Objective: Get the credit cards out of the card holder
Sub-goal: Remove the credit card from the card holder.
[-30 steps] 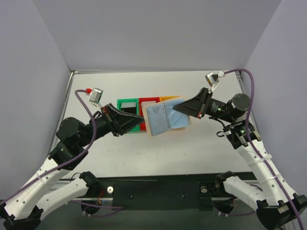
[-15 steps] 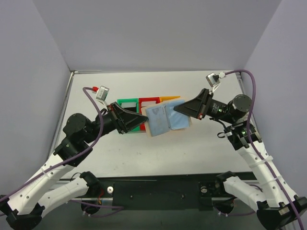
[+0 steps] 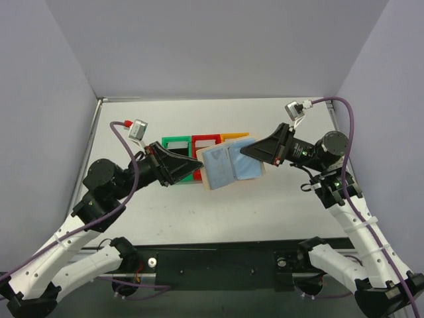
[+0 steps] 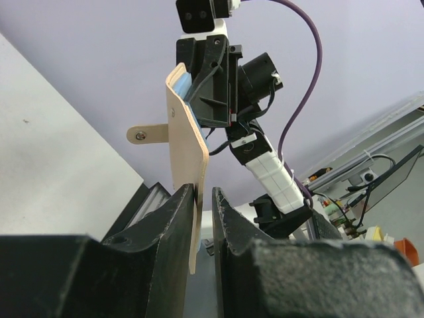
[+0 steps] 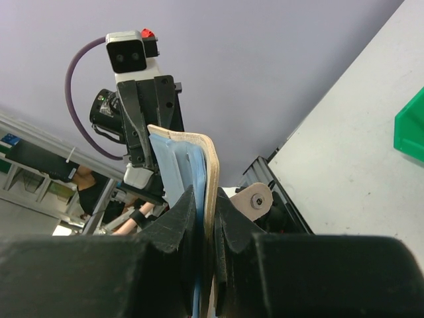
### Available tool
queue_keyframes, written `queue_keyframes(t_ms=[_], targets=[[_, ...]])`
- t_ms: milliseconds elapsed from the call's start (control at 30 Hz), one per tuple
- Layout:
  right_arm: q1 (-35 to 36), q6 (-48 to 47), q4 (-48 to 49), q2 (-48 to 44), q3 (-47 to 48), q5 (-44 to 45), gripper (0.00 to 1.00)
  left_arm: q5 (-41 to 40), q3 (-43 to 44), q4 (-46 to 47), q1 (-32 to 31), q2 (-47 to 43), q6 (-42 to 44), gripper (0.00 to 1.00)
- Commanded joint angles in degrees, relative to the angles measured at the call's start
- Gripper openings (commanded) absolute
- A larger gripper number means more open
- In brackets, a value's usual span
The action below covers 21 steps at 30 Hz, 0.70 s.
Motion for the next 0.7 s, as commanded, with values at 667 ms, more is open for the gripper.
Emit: queue_keyframes(t_ms=[667], targets=[[-0.2, -0.9, 2.4, -1.2, 1.3, 0.2, 0.0, 0.6, 1.1, 4.2, 0.2, 0.3, 0.0, 0.17]])
